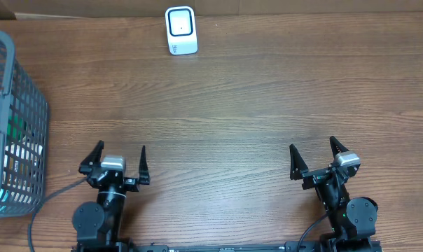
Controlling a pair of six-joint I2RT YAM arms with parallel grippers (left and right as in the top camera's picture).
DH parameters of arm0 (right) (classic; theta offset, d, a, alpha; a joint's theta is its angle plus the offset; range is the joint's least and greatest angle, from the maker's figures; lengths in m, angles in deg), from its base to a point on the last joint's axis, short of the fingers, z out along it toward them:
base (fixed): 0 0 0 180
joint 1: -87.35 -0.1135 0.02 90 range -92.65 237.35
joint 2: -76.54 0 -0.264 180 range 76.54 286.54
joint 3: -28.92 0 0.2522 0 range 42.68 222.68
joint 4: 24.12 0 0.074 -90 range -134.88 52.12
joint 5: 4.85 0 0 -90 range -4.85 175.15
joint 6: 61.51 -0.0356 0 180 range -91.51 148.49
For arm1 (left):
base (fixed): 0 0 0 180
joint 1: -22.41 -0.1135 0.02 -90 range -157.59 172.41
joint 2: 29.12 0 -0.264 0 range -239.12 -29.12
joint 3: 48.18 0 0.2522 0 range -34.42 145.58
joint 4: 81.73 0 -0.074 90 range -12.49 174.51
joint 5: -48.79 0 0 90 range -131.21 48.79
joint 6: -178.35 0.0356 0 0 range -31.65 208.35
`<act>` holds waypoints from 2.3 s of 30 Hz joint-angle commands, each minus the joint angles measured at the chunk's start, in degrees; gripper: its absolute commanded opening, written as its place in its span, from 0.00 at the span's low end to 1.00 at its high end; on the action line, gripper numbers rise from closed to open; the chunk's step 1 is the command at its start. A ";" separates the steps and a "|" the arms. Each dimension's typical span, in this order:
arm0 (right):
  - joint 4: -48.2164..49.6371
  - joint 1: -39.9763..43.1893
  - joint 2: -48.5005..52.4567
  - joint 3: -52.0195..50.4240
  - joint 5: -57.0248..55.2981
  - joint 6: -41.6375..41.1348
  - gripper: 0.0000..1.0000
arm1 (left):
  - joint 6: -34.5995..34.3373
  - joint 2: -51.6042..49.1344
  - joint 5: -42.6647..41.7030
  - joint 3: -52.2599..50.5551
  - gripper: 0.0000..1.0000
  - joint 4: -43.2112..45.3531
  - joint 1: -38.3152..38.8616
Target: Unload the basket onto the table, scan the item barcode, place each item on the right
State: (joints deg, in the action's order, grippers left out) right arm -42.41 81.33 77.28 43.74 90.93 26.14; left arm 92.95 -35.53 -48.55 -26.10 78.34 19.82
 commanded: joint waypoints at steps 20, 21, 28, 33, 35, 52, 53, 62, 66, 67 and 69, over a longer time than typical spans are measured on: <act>0.24 0.22 -0.57 -0.59 0.28 -0.24 1.00 | -0.81 -62.97 -8.83 80.76 1.00 -54.82 0.37; 0.24 0.22 -0.57 -0.59 0.28 -0.24 1.00 | -0.81 -65.46 -9.97 84.56 0.99 -57.92 0.37; 0.26 0.22 -0.57 -0.59 0.28 -0.22 1.00 | -0.98 -73.18 -13.14 92.24 1.00 -65.18 0.37; 0.26 0.22 -0.57 -0.59 0.28 -0.22 1.00 | -0.94 -75.41 -13.20 92.21 1.00 -65.96 0.37; 0.24 0.20 -0.57 -0.59 0.28 -0.24 1.00 | -1.14 -76.06 -13.22 92.24 0.99 -64.98 0.37; 0.24 0.22 -0.57 -0.59 0.28 -0.24 1.00 | -21.44 -77.26 -6.62 110.84 1.00 -60.78 -23.37; 0.26 0.22 -0.57 -0.59 0.28 -0.22 1.00 | -22.64 -77.26 -6.67 111.47 1.00 -59.71 -25.51; 0.24 0.22 -0.57 -0.59 0.28 -0.22 1.00 | -29.44 -79.95 -6.10 111.73 1.00 -56.41 -42.64; 0.26 0.22 -0.57 -0.59 0.28 -0.24 1.00 | -29.42 -84.19 -0.48 111.71 1.00 -60.87 -45.07; 0.26 0.22 -0.57 -0.59 0.28 -0.24 1.00 | -29.49 -85.77 1.64 111.69 1.00 -62.38 -45.24; 0.26 0.22 -0.57 -0.59 0.28 -0.24 1.00 | -29.49 -89.00 3.67 111.69 1.00 -64.59 -45.42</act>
State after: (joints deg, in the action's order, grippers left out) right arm -42.41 81.33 77.28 43.74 90.93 26.12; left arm 64.67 -119.90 -50.47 85.11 15.34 -25.18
